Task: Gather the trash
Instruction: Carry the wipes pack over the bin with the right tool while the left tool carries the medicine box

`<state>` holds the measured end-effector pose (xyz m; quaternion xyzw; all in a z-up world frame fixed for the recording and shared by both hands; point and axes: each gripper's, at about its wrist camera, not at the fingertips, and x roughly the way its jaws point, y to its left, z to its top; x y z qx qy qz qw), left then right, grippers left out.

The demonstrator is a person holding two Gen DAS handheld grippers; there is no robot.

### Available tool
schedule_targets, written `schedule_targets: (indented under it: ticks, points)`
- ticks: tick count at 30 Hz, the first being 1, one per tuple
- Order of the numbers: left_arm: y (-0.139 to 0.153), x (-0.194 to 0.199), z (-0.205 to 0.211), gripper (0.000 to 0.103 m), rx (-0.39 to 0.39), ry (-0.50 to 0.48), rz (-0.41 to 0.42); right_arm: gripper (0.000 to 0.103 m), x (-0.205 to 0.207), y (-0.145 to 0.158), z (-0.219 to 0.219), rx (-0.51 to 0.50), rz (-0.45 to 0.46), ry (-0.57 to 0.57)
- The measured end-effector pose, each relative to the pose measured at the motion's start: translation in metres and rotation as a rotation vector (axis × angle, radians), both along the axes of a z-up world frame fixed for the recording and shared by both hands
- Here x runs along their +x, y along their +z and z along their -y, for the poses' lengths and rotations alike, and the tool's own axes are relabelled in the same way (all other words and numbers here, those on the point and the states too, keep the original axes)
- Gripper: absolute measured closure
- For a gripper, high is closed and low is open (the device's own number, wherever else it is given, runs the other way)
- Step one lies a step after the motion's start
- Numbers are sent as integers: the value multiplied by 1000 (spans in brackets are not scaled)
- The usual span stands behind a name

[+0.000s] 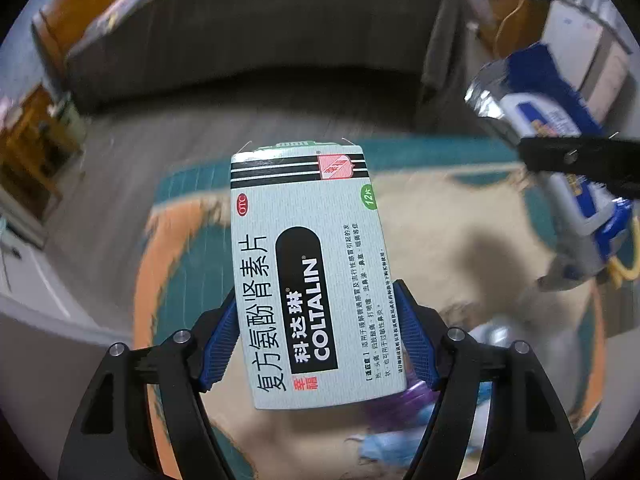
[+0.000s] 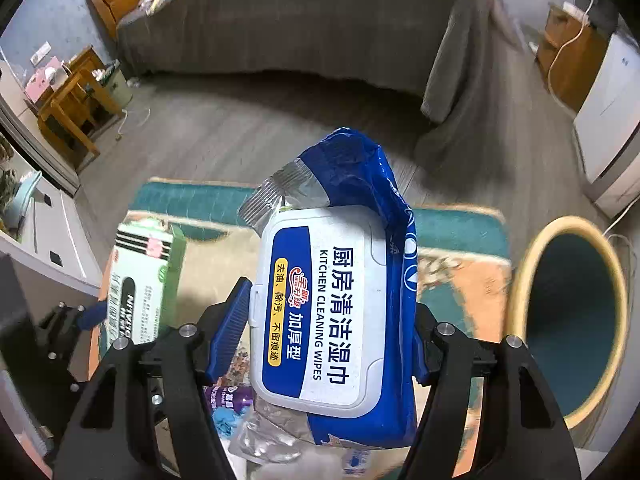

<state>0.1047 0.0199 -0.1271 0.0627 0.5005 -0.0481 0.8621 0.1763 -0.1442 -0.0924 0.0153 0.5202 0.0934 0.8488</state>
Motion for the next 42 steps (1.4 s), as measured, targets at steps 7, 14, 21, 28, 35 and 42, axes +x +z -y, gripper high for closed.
schedule_targets:
  ticks: [7, 14, 21, 28, 35, 42]
  points:
    - [46, -12, 32, 30, -29, -71, 118, 38, -13, 29, 50, 14, 70, -76]
    - [58, -7, 67, 30, -14, -130, 170, 38, -29, 42, 97, 31, 104, -144]
    - [61, -7, 100, 30, -4, -181, 187, 38, -40, 43, 124, 31, 109, -197]
    - [60, -9, 136, 30, 7, -221, 179, 38, -46, 39, 156, 11, 106, -247]
    - [67, -19, 178, 30, 11, -285, 202, 37, -50, 34, 190, 33, 94, -316]
    - [61, -26, 216, 30, -18, -341, 179, 37, -61, 22, 226, 53, 78, -385]
